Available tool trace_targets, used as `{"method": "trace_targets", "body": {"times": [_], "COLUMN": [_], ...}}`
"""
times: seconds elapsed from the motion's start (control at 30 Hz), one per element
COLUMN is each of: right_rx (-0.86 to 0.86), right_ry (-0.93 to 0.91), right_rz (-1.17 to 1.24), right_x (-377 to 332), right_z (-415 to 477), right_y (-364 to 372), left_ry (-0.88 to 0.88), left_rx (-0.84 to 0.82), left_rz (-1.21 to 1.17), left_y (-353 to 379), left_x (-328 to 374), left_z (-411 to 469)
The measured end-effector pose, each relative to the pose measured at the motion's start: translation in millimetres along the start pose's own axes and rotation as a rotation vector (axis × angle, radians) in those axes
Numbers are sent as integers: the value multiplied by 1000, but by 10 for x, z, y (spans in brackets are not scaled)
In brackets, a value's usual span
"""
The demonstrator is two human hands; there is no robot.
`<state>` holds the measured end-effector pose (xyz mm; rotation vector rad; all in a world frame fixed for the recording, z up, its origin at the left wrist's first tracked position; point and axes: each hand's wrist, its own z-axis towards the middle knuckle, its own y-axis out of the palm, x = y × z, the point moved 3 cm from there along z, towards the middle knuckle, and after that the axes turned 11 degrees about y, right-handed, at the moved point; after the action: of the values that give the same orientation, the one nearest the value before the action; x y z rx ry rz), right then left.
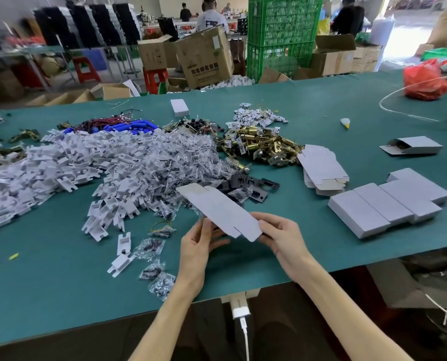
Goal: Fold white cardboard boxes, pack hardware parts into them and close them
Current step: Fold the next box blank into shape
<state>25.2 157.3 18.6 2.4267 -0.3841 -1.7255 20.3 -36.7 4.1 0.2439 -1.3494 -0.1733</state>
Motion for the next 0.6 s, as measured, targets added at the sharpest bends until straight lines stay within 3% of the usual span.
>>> {"method": "trace_targets", "body": {"times": [0.27, 0.4, 0.6], "right_rx": [-85, -81, -103], "right_ry": [17, -39, -172], "right_rz": [-166, -338, -410], "right_x": [122, 147, 132], "right_z": [-53, -54, -155], "right_y": [46, 54, 104], "left_ry": [-42, -39, -22], "left_rx": [-31, -32, 30], "left_rz": [-93, -131, -180], "left_y": [19, 5, -32], "left_x": [23, 33, 31], "left_z": [3, 3, 21]}}
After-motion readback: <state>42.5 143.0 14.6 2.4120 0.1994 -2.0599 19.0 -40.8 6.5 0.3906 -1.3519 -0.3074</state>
